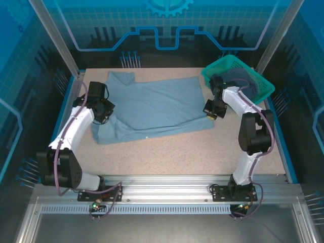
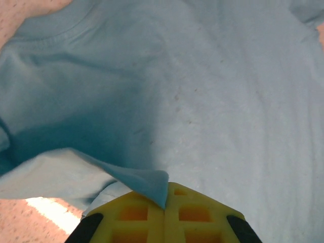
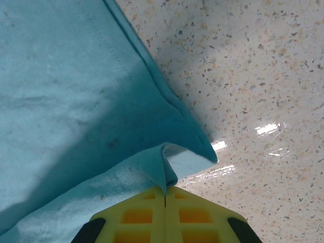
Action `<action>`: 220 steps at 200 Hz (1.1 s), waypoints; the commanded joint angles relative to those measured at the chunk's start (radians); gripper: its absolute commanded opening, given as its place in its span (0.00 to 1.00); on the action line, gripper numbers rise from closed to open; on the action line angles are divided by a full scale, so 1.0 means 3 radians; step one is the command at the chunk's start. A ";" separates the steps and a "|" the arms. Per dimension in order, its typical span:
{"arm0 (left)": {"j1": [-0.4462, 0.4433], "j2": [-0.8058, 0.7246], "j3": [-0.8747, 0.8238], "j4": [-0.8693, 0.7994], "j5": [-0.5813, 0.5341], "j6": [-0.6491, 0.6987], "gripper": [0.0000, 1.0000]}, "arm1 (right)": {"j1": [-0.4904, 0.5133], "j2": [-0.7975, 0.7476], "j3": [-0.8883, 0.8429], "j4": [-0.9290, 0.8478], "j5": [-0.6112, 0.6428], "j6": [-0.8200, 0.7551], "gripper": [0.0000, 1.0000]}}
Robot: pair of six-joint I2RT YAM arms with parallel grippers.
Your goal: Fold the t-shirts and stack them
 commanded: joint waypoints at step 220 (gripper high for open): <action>0.0307 0.0673 0.1061 -0.0195 -0.0049 0.0553 0.00 | -0.0008 0.0644 0.0998 -0.0310 0.0231 0.0079 0.00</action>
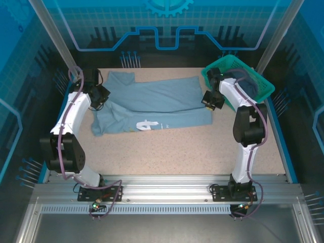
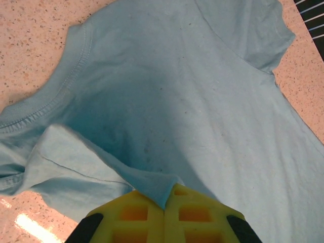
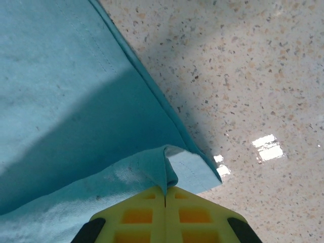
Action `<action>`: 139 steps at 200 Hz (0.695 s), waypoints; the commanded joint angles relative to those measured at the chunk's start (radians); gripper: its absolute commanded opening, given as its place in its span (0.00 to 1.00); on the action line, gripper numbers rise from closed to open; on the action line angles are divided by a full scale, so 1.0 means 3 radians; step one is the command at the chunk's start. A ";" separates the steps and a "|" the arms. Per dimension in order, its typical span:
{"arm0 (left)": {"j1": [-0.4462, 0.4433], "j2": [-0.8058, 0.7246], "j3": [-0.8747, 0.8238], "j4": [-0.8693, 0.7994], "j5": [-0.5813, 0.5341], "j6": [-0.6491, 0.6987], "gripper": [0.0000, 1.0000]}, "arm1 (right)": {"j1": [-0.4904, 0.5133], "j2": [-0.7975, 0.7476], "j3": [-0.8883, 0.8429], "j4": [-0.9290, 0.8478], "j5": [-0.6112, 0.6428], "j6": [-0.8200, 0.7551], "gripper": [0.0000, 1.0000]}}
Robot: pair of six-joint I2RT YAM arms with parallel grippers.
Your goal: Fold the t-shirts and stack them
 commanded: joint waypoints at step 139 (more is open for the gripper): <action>0.0083 0.0650 0.0604 -0.0104 -0.0282 0.0373 0.00 | 0.0017 0.0562 0.0725 -0.0239 0.0097 -0.0012 0.00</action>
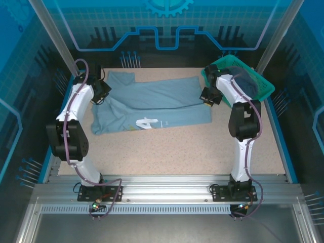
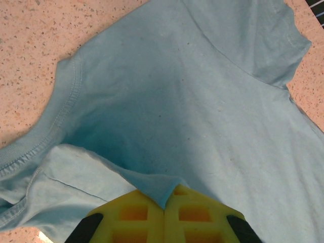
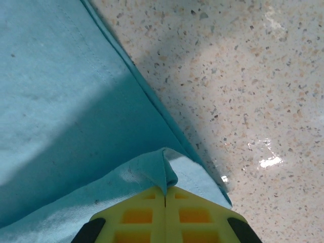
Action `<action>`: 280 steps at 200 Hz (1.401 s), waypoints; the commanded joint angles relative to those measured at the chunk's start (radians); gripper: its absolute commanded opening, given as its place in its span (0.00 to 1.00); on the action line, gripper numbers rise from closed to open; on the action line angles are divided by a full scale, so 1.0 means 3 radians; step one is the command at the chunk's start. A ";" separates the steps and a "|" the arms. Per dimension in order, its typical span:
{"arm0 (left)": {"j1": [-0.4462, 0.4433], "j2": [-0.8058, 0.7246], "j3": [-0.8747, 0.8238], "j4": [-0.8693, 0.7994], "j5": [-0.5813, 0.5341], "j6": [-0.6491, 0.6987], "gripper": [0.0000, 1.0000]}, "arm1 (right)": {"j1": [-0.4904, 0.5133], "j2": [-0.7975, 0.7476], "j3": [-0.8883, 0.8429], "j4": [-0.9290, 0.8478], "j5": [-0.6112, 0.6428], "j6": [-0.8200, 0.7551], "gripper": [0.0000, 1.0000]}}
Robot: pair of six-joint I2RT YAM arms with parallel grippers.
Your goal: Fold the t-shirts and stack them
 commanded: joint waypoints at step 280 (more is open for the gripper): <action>0.1201 -0.0983 -0.2264 0.0504 0.0979 -0.1429 0.64 | -0.0184 -0.1034 -0.1891 0.0953 -0.0856 -0.0327 0.54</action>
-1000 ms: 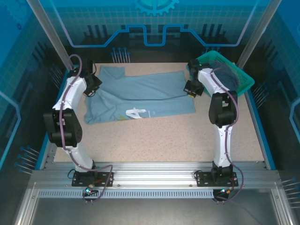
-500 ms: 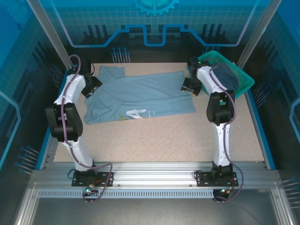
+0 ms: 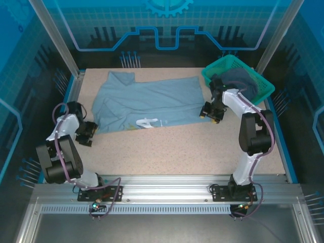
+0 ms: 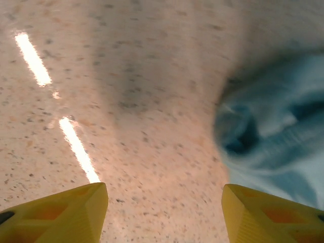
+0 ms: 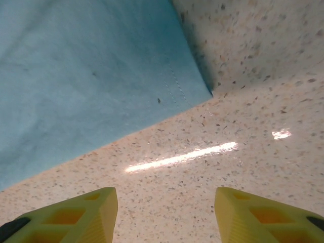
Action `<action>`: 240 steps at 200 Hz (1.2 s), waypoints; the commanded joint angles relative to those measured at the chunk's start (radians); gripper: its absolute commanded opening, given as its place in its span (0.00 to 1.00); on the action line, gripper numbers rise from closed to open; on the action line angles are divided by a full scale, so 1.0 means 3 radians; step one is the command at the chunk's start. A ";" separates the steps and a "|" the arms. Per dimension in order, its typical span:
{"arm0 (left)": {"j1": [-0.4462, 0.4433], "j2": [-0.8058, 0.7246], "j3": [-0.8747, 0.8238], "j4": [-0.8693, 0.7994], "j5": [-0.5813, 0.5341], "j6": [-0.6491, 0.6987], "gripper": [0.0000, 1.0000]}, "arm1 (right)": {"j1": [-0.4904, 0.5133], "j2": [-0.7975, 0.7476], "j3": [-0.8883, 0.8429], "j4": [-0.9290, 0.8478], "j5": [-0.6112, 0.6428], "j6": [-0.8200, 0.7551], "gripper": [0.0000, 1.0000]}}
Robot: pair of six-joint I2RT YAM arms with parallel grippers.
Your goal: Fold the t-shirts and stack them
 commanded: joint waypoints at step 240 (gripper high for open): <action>0.0111 0.0339 -0.0230 0.0829 0.0746 -0.1051 0.39 | -0.0122 0.0643 0.0192 0.0491 0.0002 0.0158 0.06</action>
